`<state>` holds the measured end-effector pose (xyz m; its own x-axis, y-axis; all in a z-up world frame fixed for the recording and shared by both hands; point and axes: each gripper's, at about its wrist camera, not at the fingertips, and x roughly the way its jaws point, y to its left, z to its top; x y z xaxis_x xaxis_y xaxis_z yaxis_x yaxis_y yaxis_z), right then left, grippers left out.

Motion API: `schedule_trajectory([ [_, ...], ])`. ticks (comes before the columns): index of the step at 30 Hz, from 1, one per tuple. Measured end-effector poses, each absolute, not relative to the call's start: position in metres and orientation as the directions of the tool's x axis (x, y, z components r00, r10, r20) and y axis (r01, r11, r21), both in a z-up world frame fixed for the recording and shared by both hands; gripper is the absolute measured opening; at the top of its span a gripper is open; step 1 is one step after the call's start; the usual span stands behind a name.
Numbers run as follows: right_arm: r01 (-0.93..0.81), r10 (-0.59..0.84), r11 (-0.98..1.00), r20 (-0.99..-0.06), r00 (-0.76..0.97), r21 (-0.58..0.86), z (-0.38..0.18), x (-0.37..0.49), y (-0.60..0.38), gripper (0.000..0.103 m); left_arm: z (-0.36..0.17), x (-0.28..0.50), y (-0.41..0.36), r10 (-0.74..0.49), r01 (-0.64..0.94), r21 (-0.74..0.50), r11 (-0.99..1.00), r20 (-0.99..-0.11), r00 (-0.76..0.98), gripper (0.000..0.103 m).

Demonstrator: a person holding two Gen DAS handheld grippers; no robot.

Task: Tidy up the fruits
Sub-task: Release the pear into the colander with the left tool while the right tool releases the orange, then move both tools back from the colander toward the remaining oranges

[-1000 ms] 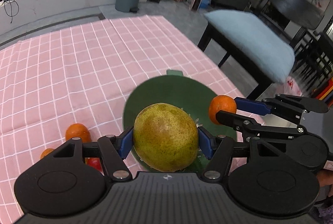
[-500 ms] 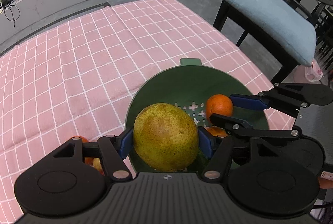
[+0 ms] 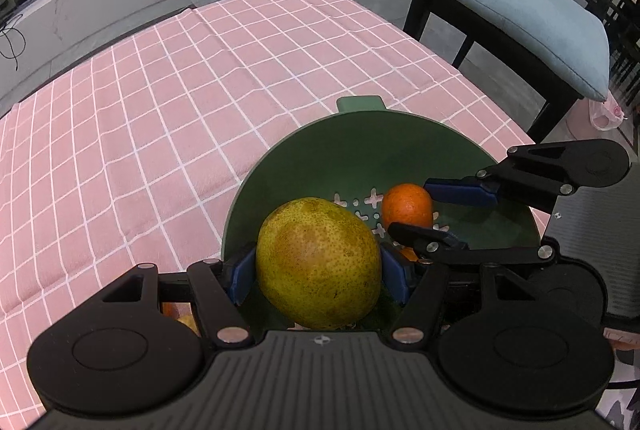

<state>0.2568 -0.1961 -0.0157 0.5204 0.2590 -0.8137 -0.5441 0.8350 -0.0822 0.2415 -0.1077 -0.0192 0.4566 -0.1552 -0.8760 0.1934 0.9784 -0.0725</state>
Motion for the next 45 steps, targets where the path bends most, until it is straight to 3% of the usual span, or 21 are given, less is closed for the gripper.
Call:
schedule_trajectory([
  [11,-0.543,0.223,0.83,-0.818,0.53,-0.126,-0.016,0.252,-0.196,0.033,-0.025,0.24,-0.11,-0.16,0.193,-0.079,0.978,-0.88,0.448,0.075],
  [19,-0.523,0.195,0.836,-0.802,0.565,-0.164,-0.005,0.247,-0.195,0.048,-0.019,0.238,-0.107,-0.173,0.173,-0.104,0.979,-0.875,0.452,0.075],
  [26,-0.474,0.2,0.871,-0.786,0.585,-0.131,0.013,0.242,-0.201,0.062,0.005,0.228,-0.11,-0.149,0.192,-0.051,0.98,-0.83,0.538,0.081],
  [33,-0.458,0.232,0.884,-0.758,0.609,-0.098,0.035,0.226,-0.195,0.068,0.027,0.206,-0.099,-0.167,0.179,-0.073,0.981,-0.788,0.593,0.081],
  [45,-0.454,0.308,0.891,-0.702,0.642,-0.024,0.058,0.19,-0.171,0.068,0.048,0.163,-0.059,-0.131,0.121,-0.069,0.99,-0.755,0.643,0.08],
])
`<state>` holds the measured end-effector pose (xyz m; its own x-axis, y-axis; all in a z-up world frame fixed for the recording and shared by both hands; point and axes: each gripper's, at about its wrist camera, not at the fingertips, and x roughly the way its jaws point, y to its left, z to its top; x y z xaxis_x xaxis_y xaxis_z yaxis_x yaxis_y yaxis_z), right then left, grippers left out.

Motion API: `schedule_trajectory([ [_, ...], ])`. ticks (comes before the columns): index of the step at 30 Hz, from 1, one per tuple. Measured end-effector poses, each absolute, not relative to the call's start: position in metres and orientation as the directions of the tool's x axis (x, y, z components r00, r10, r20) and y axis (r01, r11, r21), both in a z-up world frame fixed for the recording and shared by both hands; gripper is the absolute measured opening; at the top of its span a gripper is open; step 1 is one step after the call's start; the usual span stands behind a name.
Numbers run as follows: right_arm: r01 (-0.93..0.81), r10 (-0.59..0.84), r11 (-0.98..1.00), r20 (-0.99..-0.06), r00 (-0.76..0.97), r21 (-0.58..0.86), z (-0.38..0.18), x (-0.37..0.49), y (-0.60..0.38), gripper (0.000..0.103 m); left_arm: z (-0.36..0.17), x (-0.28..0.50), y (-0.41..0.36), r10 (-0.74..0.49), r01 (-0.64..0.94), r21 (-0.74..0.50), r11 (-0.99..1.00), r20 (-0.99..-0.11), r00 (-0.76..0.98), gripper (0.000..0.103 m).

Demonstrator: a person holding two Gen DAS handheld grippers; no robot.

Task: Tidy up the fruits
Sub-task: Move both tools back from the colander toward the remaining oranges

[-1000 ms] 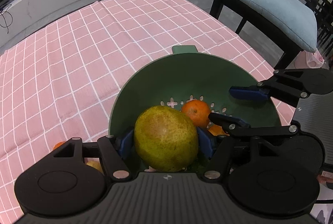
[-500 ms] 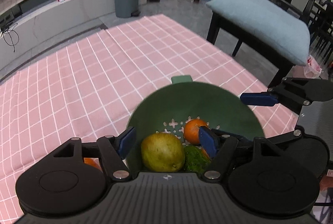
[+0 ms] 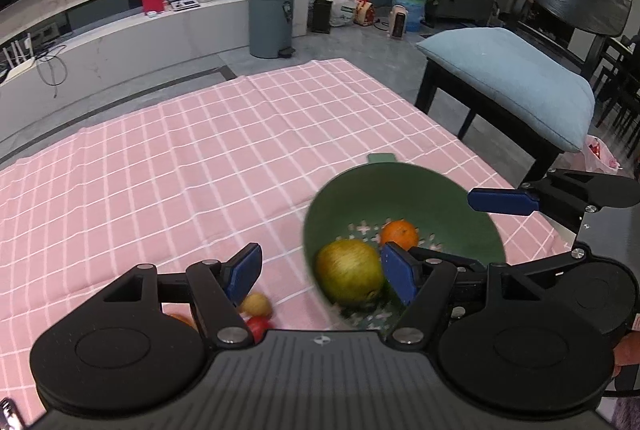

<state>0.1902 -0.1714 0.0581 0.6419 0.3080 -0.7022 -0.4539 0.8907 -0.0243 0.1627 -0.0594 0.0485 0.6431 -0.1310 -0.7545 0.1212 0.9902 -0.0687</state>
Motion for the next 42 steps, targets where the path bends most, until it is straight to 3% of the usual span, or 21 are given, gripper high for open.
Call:
schedule_trajectory([
  [17,-0.551,0.375,0.834,-0.704,0.603,-0.027,0.046,0.161,-0.103,0.067,0.038,0.127,0.013,-0.061,0.018,-0.063,0.998,-0.772,0.633,0.079],
  [30,-0.667,0.398,0.736,-0.725,0.562,-0.113,0.028,0.162,-0.051,0.048,0.001,0.113,0.073,-0.134,0.006,-0.162,0.987,-0.792,0.596,0.075],
  [42,-0.717,0.373,0.679,-0.768,0.52,-0.157,0.002,0.19,-0.021,0.044,-0.042,0.135,0.094,-0.209,-0.054,-0.292,0.955,-0.79,0.576,0.071],
])
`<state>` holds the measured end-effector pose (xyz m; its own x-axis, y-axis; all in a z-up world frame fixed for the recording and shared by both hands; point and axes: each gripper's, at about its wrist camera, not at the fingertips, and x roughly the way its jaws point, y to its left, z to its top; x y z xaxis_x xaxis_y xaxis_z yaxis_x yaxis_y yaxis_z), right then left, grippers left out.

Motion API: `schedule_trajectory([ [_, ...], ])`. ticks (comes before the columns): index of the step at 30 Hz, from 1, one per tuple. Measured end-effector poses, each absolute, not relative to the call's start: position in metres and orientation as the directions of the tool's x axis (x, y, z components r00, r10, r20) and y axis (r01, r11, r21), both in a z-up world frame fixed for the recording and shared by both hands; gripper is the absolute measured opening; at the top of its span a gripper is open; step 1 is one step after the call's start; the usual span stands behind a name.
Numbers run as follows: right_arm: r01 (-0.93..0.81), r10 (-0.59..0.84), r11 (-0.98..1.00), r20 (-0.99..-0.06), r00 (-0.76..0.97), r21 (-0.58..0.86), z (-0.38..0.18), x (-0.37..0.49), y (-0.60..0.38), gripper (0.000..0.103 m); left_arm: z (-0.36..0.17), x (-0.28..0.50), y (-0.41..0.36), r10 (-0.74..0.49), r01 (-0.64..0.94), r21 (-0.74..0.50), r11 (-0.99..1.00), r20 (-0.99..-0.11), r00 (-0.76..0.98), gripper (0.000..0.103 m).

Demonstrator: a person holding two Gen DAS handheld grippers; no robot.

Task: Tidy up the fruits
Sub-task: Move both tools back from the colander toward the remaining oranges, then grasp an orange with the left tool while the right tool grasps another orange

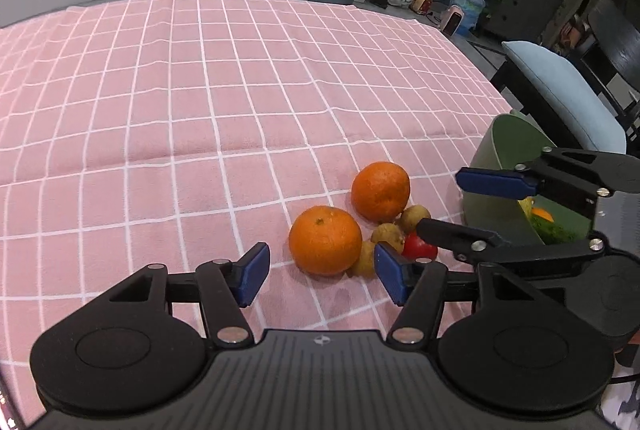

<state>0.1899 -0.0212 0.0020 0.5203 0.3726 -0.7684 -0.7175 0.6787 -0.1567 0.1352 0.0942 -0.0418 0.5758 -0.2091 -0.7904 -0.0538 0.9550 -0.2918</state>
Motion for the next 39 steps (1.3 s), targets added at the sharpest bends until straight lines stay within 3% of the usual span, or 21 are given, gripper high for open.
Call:
schedule_trajectory([
  [11,-0.752,0.342,0.632,-0.803,0.487,-0.187,-0.014,0.207,-0.006,0.042,-0.059,0.145,0.102,-0.254,-0.102,-0.366,0.925,-0.794,0.552,0.069],
  [19,-0.748,0.298,0.62,-0.811,0.504,-0.237,-0.02,0.203,0.0,0.042,-0.065,0.147,0.098,-0.281,-0.091,-0.388,0.917,-0.792,0.541,0.052],
  [39,-0.713,0.288,0.671,-0.815,0.503,-0.203,-0.03,0.219,0.016,0.044,-0.062,0.144,0.108,-0.158,-0.153,-0.296,0.943,-0.803,0.574,0.052],
])
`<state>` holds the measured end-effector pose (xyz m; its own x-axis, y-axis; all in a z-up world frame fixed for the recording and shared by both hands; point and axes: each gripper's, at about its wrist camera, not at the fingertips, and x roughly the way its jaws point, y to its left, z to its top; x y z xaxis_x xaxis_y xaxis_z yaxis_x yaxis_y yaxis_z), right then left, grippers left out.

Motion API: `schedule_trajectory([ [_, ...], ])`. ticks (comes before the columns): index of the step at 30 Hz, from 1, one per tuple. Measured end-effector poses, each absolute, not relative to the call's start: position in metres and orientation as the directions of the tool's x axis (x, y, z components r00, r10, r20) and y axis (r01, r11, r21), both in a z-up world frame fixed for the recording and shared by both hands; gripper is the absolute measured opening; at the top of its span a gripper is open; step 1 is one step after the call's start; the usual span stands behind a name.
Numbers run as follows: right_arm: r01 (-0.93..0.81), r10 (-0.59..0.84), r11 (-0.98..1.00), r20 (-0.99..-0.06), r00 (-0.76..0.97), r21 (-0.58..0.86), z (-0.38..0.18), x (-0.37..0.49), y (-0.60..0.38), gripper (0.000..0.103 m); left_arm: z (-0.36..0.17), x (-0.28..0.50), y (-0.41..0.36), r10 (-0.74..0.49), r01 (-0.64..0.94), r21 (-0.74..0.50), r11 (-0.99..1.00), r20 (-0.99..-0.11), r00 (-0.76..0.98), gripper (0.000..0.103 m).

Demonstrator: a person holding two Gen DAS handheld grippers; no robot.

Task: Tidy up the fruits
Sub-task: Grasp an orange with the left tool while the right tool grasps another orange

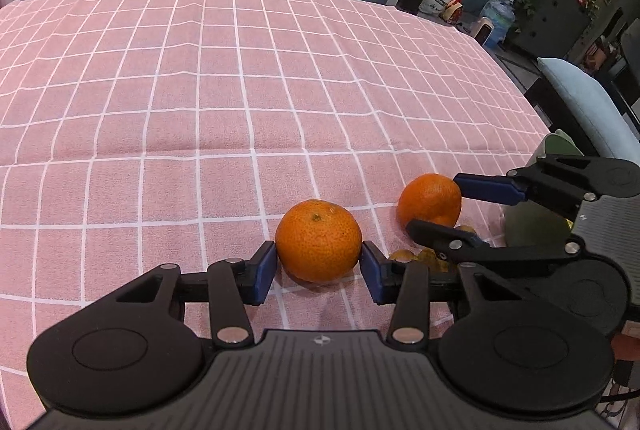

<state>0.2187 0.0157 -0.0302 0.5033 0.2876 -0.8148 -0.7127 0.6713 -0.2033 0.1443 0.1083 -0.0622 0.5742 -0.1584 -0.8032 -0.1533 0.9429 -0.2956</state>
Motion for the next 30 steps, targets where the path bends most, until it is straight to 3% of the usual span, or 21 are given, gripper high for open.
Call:
schedule_trajectory([
  [5,-0.698,0.275,0.686,-0.815,0.51,-0.205,-0.035,0.225,0.015,0.045,-0.064,0.145,0.107,-0.163,-0.147,-0.295,0.944,-0.805,0.571,0.055],
  [20,-0.68,0.273,0.707,-0.811,0.517,-0.195,-0.037,0.23,0.016,0.043,-0.064,0.144,0.107,-0.159,-0.15,-0.298,0.943,-0.796,0.583,0.051],
  [30,-0.673,0.308,0.714,-0.778,0.548,-0.192,-0.01,0.219,0.009,0.043,-0.047,0.133,0.11,-0.163,-0.164,-0.334,0.928,-0.763,0.626,0.051],
])
